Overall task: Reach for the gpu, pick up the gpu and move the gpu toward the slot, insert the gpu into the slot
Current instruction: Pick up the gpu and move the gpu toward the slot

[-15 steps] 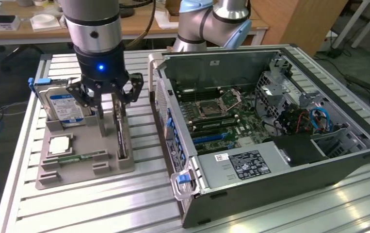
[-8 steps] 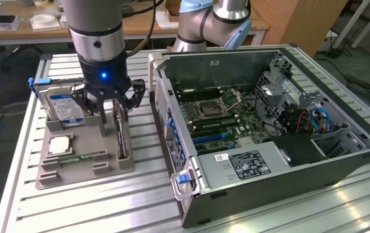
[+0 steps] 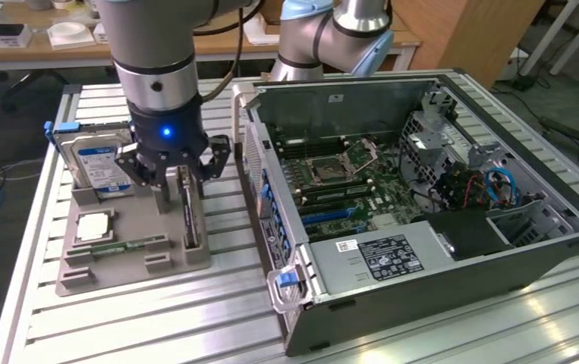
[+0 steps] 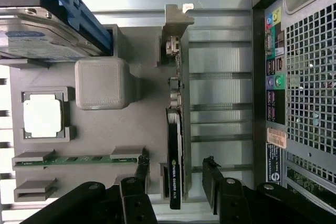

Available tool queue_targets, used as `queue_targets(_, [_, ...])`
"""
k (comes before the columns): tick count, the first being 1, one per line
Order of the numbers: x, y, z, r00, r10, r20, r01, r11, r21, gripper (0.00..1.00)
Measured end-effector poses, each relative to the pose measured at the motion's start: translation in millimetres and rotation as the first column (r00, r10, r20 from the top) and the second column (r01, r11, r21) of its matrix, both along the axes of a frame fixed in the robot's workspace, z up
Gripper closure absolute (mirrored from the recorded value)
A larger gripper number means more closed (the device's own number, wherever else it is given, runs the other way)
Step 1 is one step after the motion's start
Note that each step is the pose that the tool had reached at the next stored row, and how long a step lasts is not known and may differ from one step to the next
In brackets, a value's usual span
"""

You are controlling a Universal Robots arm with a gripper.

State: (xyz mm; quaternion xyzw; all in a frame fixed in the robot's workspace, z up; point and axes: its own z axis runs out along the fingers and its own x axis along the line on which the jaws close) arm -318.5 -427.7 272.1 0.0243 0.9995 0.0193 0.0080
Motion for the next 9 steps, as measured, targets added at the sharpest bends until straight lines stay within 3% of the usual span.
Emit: queue_targets(9, [1.9,-5.2,-16.3,1.0,-0.005,0.001,0.005,1.0,-0.0001,0.47])
